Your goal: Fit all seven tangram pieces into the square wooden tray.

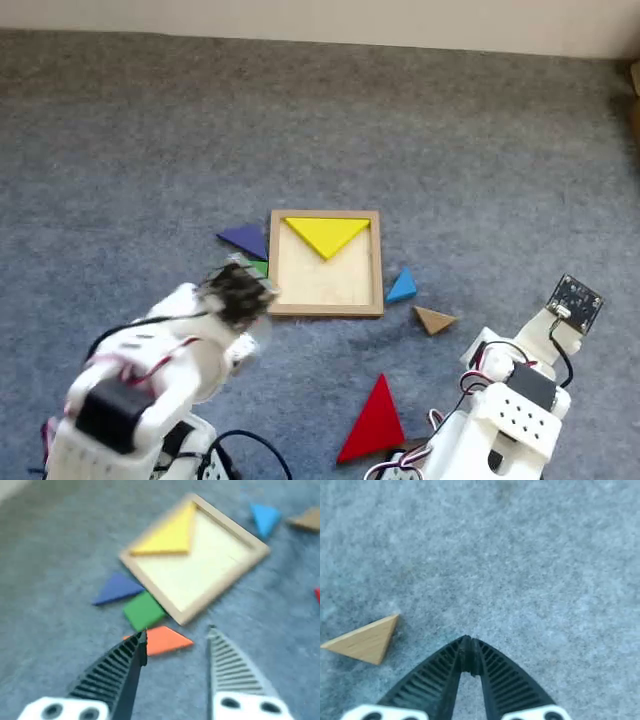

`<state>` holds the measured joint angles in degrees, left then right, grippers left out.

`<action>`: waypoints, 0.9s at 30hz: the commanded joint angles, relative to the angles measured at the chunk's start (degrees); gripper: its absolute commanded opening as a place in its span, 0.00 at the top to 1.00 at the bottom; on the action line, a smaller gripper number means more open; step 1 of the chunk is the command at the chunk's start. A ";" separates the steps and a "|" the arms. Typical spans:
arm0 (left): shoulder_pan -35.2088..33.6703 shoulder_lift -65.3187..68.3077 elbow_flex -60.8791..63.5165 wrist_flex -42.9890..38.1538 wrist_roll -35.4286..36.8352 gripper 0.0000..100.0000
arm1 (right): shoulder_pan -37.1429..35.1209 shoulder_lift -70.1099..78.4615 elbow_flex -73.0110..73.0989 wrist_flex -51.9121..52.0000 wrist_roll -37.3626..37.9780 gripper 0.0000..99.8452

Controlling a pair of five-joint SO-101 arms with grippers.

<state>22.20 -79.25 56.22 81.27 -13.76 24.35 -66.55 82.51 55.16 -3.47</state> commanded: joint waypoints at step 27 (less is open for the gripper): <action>37.76 57.19 -9.10 -19.43 22.86 0.70 | 0.84 -1.27 -0.22 -1.71 0.26 1.00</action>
<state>58.33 -25.19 53.23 59.74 8.75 24.26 -66.55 82.51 55.16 -3.47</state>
